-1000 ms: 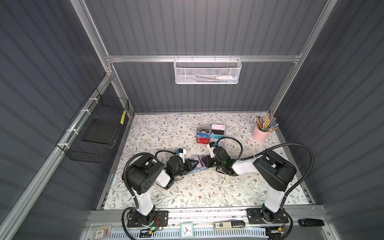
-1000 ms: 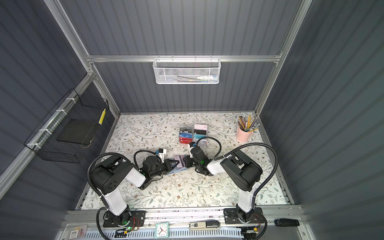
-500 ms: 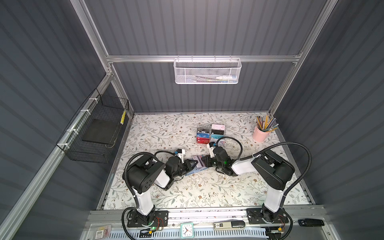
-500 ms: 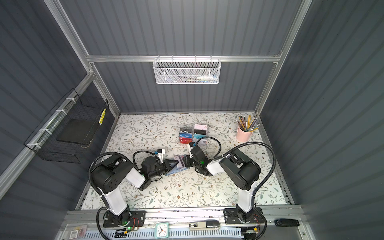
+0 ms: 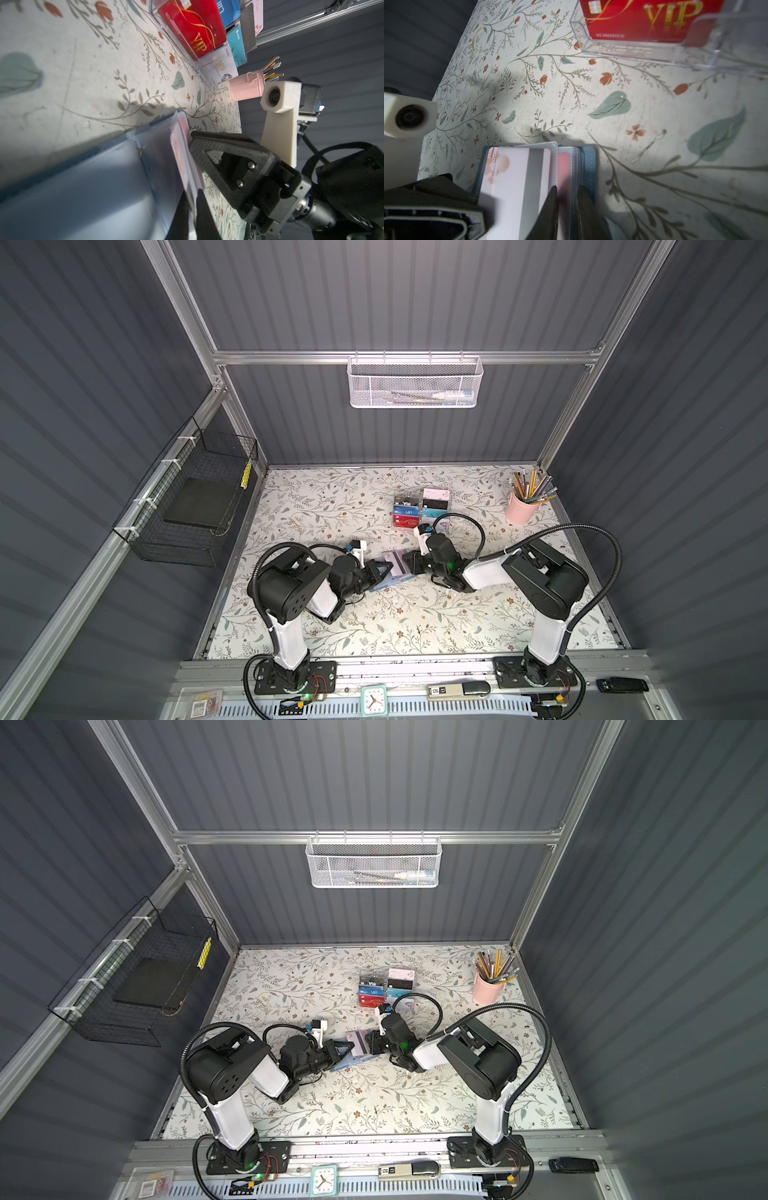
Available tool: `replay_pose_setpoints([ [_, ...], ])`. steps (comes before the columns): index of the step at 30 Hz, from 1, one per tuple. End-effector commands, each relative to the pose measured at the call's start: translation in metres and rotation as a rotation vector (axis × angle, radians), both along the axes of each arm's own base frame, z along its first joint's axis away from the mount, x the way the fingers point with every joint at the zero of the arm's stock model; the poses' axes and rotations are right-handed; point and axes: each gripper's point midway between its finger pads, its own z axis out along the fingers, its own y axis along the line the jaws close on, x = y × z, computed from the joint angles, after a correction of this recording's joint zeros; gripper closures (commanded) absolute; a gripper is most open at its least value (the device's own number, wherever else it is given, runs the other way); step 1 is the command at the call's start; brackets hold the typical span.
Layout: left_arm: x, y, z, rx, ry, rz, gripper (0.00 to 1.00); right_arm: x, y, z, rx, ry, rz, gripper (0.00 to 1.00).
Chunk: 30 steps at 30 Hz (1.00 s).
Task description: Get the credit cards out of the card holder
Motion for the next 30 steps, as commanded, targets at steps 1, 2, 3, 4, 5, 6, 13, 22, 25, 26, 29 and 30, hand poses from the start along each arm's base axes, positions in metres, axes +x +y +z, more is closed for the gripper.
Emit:
replay_pose_setpoints([
  [1, 0.002, 0.001, 0.013, -0.027, -0.046, 0.001, 0.9, -0.029, -0.024, -0.054, -0.138, 0.152, 0.005, 0.8],
  [2, 0.002, 0.002, 0.012, -0.026, -0.044, 0.001, 0.9, -0.029, -0.025, -0.054, -0.14, 0.152, 0.006, 0.8],
  [3, 0.003, 0.002, 0.012, -0.026, -0.046, 0.001, 0.9, -0.029, -0.025, -0.054, -0.14, 0.15, 0.005, 0.8],
  [4, 0.002, 0.004, 0.012, -0.025, -0.042, 0.004, 0.9, -0.029, -0.024, -0.054, -0.141, 0.15, 0.005, 0.8],
  [5, 0.002, 0.004, 0.012, -0.025, -0.043, 0.004, 0.91, -0.029, -0.025, -0.054, -0.141, 0.151, 0.004, 0.8],
  [6, 0.002, 0.006, 0.012, -0.023, -0.043, 0.005, 0.92, -0.029, -0.025, -0.054, -0.142, 0.151, 0.004, 0.81],
  [13, -0.002, 0.009, 0.007, -0.013, -0.03, 0.001, 0.99, -0.03, -0.024, -0.054, -0.137, 0.152, 0.005, 0.81],
  [22, -0.002, 0.013, 0.003, 0.011, -0.014, 0.004, 1.0, -0.029, -0.027, -0.051, -0.136, 0.146, 0.0, 0.8],
  [25, -0.003, 0.016, 0.003, 0.027, -0.005, 0.009, 1.0, -0.029, -0.029, -0.049, -0.134, 0.143, -0.004, 0.8],
  [26, -0.002, 0.017, 0.004, 0.031, -0.006, 0.01, 1.0, -0.028, -0.031, -0.049, -0.134, 0.142, -0.008, 0.8],
  [29, -0.002, 0.019, 0.006, 0.053, -0.005, 0.014, 1.0, -0.028, -0.033, -0.047, -0.131, 0.139, -0.011, 0.8],
  [30, -0.002, 0.019, 0.008, 0.063, -0.01, 0.013, 1.0, -0.027, -0.033, -0.045, -0.13, 0.136, -0.011, 0.8],
])
